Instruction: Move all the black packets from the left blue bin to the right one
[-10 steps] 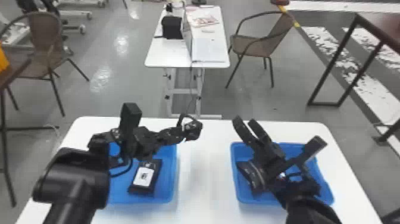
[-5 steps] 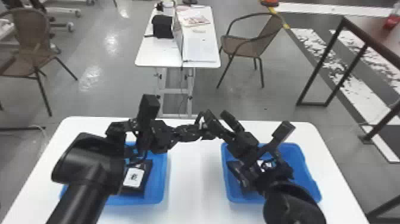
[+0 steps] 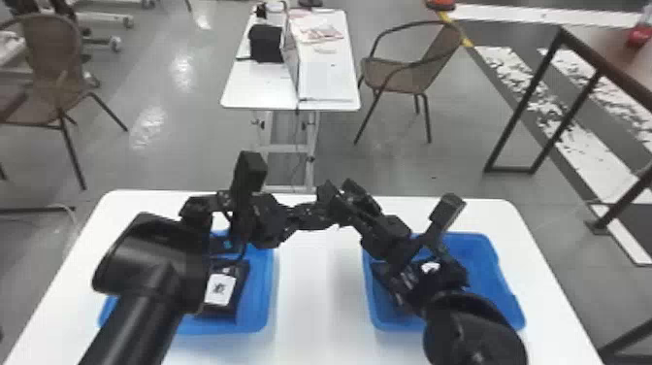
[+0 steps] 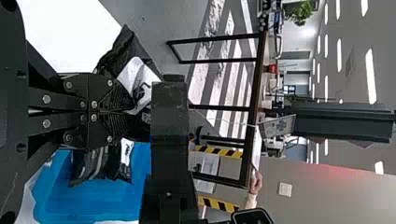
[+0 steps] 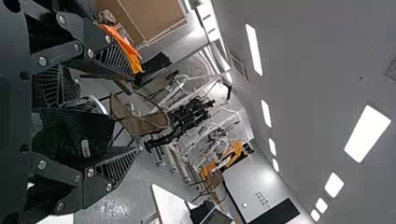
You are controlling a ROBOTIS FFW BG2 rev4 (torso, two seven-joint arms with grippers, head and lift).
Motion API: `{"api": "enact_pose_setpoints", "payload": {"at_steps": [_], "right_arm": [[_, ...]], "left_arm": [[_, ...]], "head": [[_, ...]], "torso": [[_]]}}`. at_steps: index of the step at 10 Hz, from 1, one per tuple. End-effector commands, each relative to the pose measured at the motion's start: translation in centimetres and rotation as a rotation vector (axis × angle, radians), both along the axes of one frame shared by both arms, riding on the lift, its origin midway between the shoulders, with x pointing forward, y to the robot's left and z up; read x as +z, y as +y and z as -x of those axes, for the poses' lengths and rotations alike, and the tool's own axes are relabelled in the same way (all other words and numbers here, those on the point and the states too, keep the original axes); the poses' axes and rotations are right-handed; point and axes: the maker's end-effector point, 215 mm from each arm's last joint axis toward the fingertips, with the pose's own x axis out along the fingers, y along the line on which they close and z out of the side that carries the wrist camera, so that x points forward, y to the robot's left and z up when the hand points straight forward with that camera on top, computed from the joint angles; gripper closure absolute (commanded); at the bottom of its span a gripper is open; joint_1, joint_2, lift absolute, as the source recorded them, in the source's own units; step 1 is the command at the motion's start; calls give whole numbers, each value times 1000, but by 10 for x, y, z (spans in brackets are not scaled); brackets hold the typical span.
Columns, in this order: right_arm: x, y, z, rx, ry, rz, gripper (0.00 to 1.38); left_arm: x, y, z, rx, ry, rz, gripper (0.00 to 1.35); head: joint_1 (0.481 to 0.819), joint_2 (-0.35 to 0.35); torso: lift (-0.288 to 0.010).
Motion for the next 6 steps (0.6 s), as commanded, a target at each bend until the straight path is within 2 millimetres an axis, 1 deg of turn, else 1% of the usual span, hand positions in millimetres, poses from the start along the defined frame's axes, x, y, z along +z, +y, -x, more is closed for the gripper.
{"api": "enact_pose_setpoints", "payload": {"at_steps": [1,2,5,6], "right_arm": [[-6,3,1,13,8,28,1136],[-9,3,1,8,11,43,1277],[-10,1,0,-5,-6,75,1276],[-14,-6,-2,-34,1,66,1276]], "left_arm": [[4,-3,-1,-4,-6,9,1216],[7,-5,-1,-8,-12,12,1216],[14,-5,-5,-5,-27,18,1216],[17,-3,-10,12,-41,23,1200]], "head": [[695,-73],[695,-72],[695,-75],[695,-75]], "torso": [[0],[0],[0],[0]]}}
